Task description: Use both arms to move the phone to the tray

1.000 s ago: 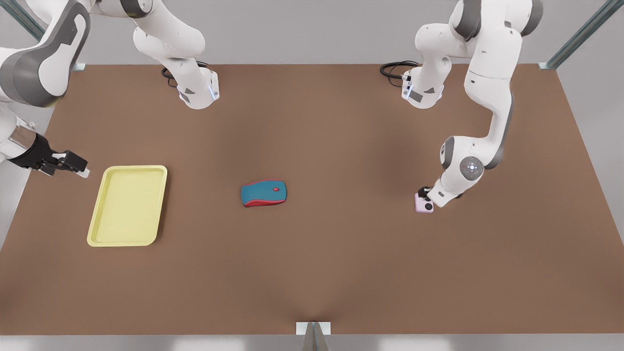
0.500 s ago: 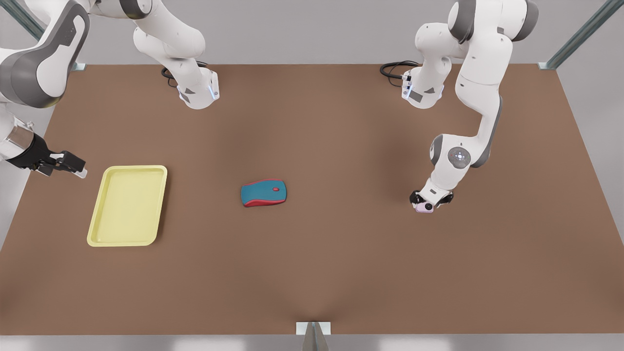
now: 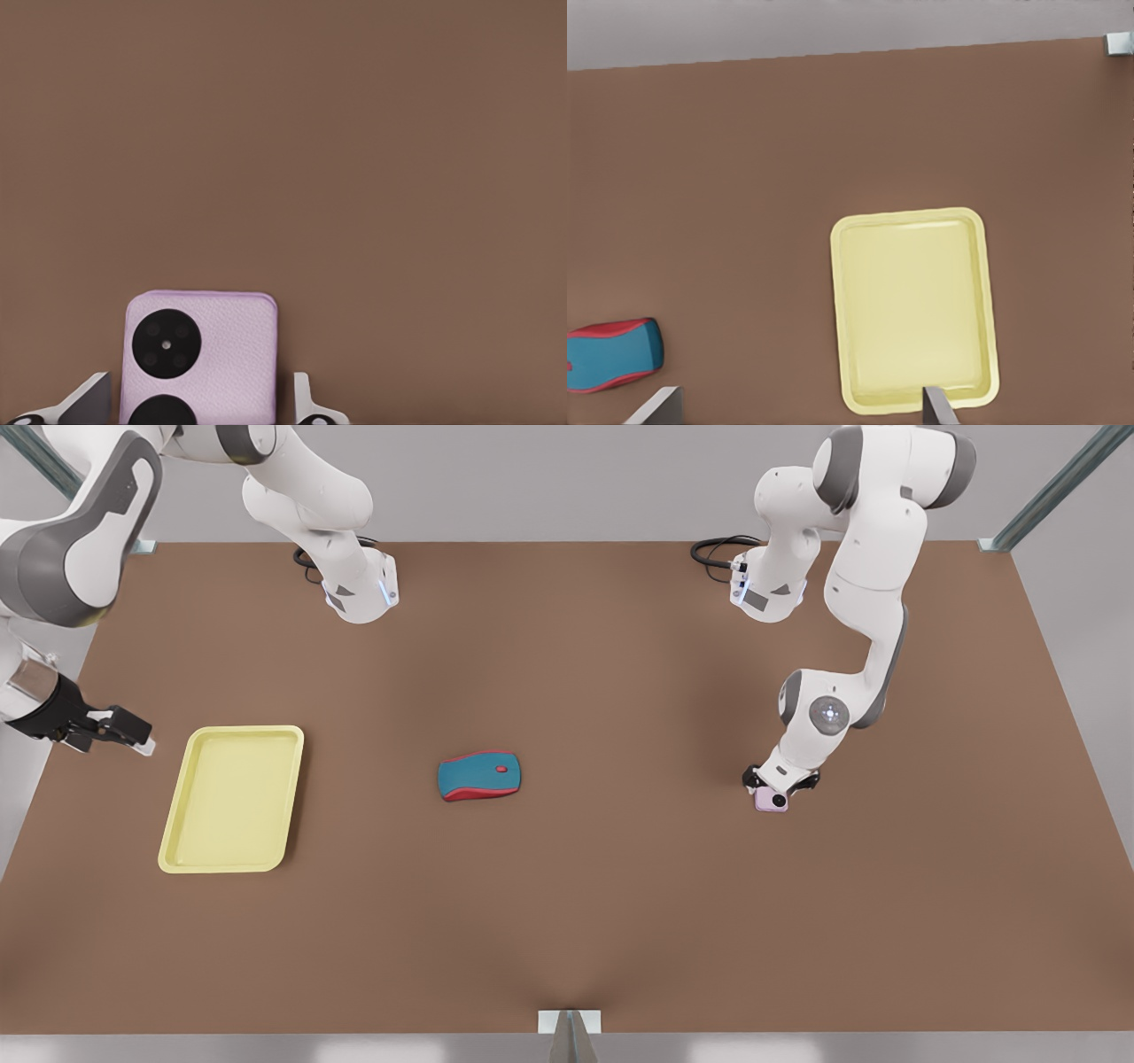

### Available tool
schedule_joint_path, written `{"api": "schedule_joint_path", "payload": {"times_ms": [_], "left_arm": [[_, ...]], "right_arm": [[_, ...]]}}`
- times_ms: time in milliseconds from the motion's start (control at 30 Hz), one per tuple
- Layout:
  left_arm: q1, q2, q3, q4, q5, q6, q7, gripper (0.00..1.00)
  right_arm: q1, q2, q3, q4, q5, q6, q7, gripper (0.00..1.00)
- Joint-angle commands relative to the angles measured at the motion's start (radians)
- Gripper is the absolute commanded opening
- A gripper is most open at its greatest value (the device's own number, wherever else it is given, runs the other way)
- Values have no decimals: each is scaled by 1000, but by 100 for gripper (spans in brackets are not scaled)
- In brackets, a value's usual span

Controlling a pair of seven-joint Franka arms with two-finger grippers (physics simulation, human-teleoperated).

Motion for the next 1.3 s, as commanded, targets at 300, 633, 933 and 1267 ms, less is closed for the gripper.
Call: {"api": "schedule_joint_path", "payload": {"times_ms": [300,633,933,1267], "left_arm": [[0,4,0,1,1,-1,55,84],[0,-4,0,10,1,-20,57,82],[0,2,0,13,1,-20,57,79],[-230,8,-9,406,1,-567,-276,79]], "right_arm": [[-1,27,1,8,0,5,-2,100],[1,-4,-8,34,0,-29,0,100],[-4,-4,-12,37,0,-20,1,100],[-4,-8,-31,37,-2,-29,0,100]]}}
